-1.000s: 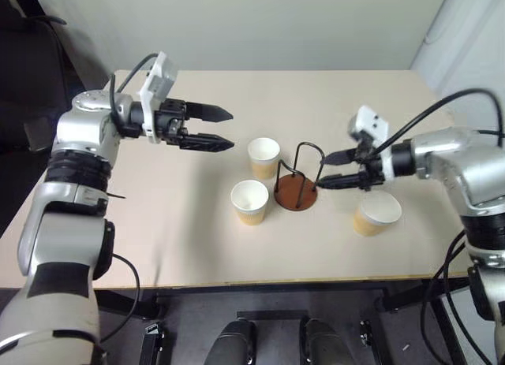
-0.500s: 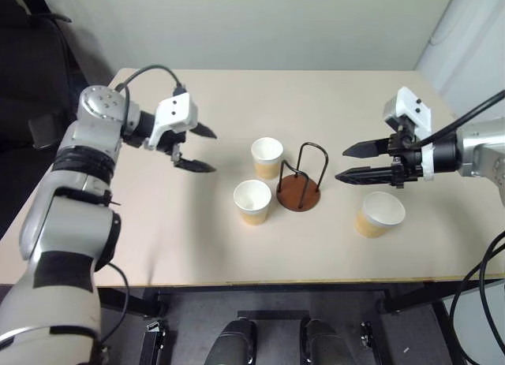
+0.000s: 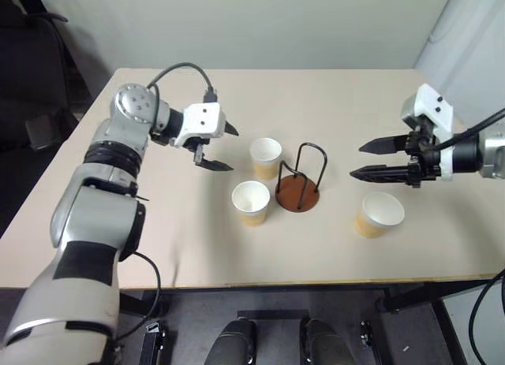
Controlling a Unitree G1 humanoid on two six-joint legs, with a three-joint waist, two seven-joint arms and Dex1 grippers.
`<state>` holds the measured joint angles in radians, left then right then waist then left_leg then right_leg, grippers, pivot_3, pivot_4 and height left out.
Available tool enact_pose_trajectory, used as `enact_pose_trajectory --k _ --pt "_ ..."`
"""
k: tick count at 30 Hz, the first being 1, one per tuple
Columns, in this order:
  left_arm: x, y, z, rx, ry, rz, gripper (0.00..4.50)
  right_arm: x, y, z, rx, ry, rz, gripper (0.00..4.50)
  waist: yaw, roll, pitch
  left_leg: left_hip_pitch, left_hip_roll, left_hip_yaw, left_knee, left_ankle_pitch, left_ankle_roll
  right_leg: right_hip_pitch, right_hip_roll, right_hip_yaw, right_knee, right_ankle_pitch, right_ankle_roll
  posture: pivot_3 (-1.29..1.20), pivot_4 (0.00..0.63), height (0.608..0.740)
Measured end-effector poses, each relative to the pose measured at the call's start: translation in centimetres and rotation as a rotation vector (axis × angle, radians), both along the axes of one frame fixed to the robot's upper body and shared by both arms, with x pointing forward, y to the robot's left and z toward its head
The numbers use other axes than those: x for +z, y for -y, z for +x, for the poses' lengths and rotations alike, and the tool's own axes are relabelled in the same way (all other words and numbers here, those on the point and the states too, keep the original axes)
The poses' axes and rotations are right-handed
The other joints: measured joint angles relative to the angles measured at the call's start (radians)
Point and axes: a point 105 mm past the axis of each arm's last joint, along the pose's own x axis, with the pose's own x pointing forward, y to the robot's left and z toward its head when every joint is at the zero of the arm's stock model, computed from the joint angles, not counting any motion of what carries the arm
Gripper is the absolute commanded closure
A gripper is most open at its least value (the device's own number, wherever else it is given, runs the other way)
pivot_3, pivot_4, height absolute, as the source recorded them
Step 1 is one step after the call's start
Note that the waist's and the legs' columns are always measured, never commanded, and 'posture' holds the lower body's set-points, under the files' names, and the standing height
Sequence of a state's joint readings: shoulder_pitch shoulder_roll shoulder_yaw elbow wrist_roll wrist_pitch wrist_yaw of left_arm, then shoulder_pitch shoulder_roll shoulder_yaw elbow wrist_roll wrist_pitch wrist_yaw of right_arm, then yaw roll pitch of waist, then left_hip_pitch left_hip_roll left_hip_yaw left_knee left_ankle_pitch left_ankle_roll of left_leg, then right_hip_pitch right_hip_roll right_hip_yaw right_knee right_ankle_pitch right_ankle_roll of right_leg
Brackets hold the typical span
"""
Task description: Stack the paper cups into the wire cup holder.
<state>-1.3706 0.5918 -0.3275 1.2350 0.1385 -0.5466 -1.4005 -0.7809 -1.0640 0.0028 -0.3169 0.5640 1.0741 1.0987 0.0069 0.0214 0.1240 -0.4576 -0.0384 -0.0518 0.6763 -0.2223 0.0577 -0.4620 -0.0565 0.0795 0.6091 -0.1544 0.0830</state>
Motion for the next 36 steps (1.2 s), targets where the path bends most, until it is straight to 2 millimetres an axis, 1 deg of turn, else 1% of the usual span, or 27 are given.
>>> enact_pose_trajectory --k 4,5,6,10,11,13,14,15,16,17,18,19,20,24,25,26,28,29,30,32,33,35,36 --pt "1.0 1.1 0.8 0.001 0.106 0.023 0.0 -0.1 0.0 -0.1 0.001 -0.001 -0.002 1.36 0.001 0.0 0.0 0.0 -0.001 0.002 0.002 -0.001 0.001 0.0 0.002 0.0 0.0 0.0 0.001 0.0 0.15 0.74" --pt "1.0 1.2 1.0 0.007 0.125 0.035 0.0 -0.1 0.1 -0.1 0.0 -0.001 -0.005 1.36 0.0 0.0 0.0 0.0 -0.002 0.004 0.002 -0.001 0.002 0.0 0.003 -0.001 0.0 0.0 0.001 0.0 0.15 0.74" --pt "0.9 1.1 1.1 0.015 0.135 0.045 0.0 0.0 0.2 -0.1 -0.002 0.001 -0.007 1.36 0.001 0.0 0.0 0.0 -0.001 0.002 0.003 -0.001 0.002 0.001 0.0 0.001 -0.001 0.001 0.002 0.0 0.15 0.74" --pt "-0.1 1.0 1.6 0.047 0.147 0.097 0.0 0.2 0.3 -0.3 0.003 0.0 -0.012 1.36 -0.002 0.0 0.0 0.0 -0.001 0.005 0.004 -0.002 0.002 0.001 0.003 0.0 0.0 0.0 0.002 0.0 0.15 0.74" --pt "-0.2 1.1 1.6 0.044 0.145 0.104 0.0 0.3 0.3 -0.4 0.009 0.003 -0.013 1.36 0.0 0.0 0.0 0.0 0.0 0.003 0.005 -0.002 0.002 0.001 0.0 0.002 0.0 0.001 0.002 0.0 0.15 0.74" --pt "-0.5 1.3 1.6 0.037 0.141 0.12 0.0 0.9 0.3 -0.6 0.026 0.021 -0.011 1.36 0.0 0.001 0.0 0.0 -0.002 0.005 0.004 -0.002 0.002 0.001 0.005 -0.001 0.001 0.0 0.002 0.0 0.15 0.74" --pt "-0.7 1.3 1.6 0.038 0.138 0.127 0.0 1.3 0.2 -0.7 0.033 0.036 -0.006 1.36 0.002 0.001 0.0 0.0 -0.001 0.004 0.005 -0.002 0.002 0.001 0.001 0.0 0.0 0.0 0.002 0.0 0.15 0.74" --pt "-0.9 1.3 1.6 0.039 0.131 0.131 0.0 1.9 0.2 -0.8 0.04 0.057 -0.004 1.36 0.001 0.001 0.001 0.0 -0.001 0.004 0.005 -0.002 0.002 0.001 0.002 0.001 0.0 0.0 0.002 0.0 0.15 0.74" --pt "-1.0 1.4 1.7 0.042 0.125 0.133 0.0 2.3 0.2 -0.8 0.043 0.073 -0.003 1.36 0.0 0.0 0.0 0.0 -0.002 0.005 0.005 -0.002 0.002 0.001 0.006 -0.002 0.001 0.0 0.001 0.0 0.15 0.74" --pt "-1.1 1.4 1.7 0.046 0.12 0.136 0.0 2.7 0.2 -0.9 0.046 0.086 -0.001 1.36 0.003 0.001 0.0 0.0 0.0 0.002 0.006 -0.003 0.002 0.001 0.0 0.001 0.0 0.0 0.002 0.0 0.15 0.74" --pt "-1.3 1.4 1.8 0.051 0.119 0.143 0.0 3.1 0.2 -1.0 0.045 0.099 -0.001 1.36 0.001 0.001 0.0 0.0 -0.001 0.003 0.005 -0.002 0.002 0.001 0.003 0.001 0.001 0.0 0.001 0.0 0.15 0.74" --pt "-1.4 1.5 1.8 0.054 0.119 0.145 0.0 3.4 0.3 -1.0 0.042 0.106 0.001 1.36 0.001 0.0 0.0 0.001 -0.002 0.004 0.005 -0.003 0.002 0.001 0.005 -0.002 0.001 0.0 0.001 0.0 0.15 0.74" --pt "-1.5 1.5 1.9 0.058 0.119 0.15 0.0 3.6 0.4 -1.1 0.04 0.112 0.002 1.36 0.004 0.001 0.0 0.0 0.0 0.001 0.006 -0.003 0.001 0.002 0.0 0.0 0.001 0.0 0.001 0.0 0.15 0.74" --pt "-2.0 1.8 2.2 0.065 0.139 0.203 0.0 3.8 0.7 -1.1 0.028 0.115 0.001 1.36 0.005 0.0 0.0 0.0 -0.001 0.002 0.006 -0.003 0.001 0.001 0.002 0.001 0.001 0.0 0.001 0.0 0.15 0.74" --pt "-1.8 1.9 2.4 0.067 0.157 0.211 0.0 3.8 0.7 -1.1 0.026 0.114 0.001 1.36 0.005 0.0 0.0 0.001 -0.002 0.004 0.005 -0.003 0.001 0.001 0.004 -0.002 0.001 0.0 0.001 0.0 0.15 0.74" --pt "-1.3 2.3 2.6 0.067 0.186 0.216 0.0 3.8 0.8 -1.1 0.024 0.114 0.0 1.36 0.006 0.0 0.0 0.0 -0.001 0.003 0.006 -0.003 0.001 0.001 0.001 0.0 0.001 0.0 0.002 0.0 0.15 0.74" --pt "-0.4 2.9 2.8 0.062 0.233 0.217 0.0 3.8 0.8 -1.1 0.024 0.112 0.002 1.36 0.006 -0.001 0.0 0.001 -0.002 0.005 0.005 -0.003 0.002 0.001 0.003 -0.002 0.001 0.0 0.002 0.0 0.15 0.74" --pt "0.0 3.3 2.9 0.058 0.255 0.215 0.0 3.9 0.9 -1.1 0.023 0.112 0.001 1.36 0.007 -0.001 0.0 0.0 -0.001 0.005 0.006 -0.003 0.003 0.002 0.0 0.002 0.0 0.0 0.003 0.0 0.15 0.74" --pt "0.4 3.9 3.0 0.05 0.277 0.207 0.0 3.9 0.9 -1.1 0.02 0.11 0.002 1.36 0.006 -0.001 0.0 0.001 -0.002 0.007 0.005 -0.004 0.003 0.002 0.005 -0.004 0.001 -0.001 0.004 0.0 0.15 0.74" --pt "0.9 5.0 3.0 0.026 0.304 0.199 0.0 3.9 1.1 -1.1 0.016 0.107 -0.002 1.36 0.007 -0.001 0.001 0.001 -0.001 0.005 0.007 -0.004 0.004 0.003 -0.001 0.002 0.0 -0.001 0.005 0.0 0.15 0.74" --pt "1.1 5.3 3.0 0.019 0.317 0.197 0.0 4.0 1.2 -1.1 0.013 0.106 -0.004 1.36 0.007 -0.001 0.001 0.001 -0.002 0.006 0.006 -0.004 0.004 0.003 0.003 -0.002 0.001 -0.002 0.005 0.0 0.15 0.74" --pt "1.4 5.4 3.0 0.016 0.325 0.199 0.0 4.1 1.5 -1.1 0.003 0.102 -0.005 1.36 0.006 -0.001 0.001 0.002 -0.001 0.006 0.006 -0.004 0.002 0.003 0.0 0.003 0.001 -0.002 0.006 0.0 0.15 0.74" --pt "1.6 5.4 3.0 0.014 0.326 0.203 0.0 4.1 1.6 -1.1 -0.002 0.101 -0.006 1.36 0.003 -0.001 0.001 0.003 -0.001 0.007 0.005 -0.005 0.002 0.003 0.005 -0.001 0.001 -0.002 0.006 0.0 0.15 0.74"
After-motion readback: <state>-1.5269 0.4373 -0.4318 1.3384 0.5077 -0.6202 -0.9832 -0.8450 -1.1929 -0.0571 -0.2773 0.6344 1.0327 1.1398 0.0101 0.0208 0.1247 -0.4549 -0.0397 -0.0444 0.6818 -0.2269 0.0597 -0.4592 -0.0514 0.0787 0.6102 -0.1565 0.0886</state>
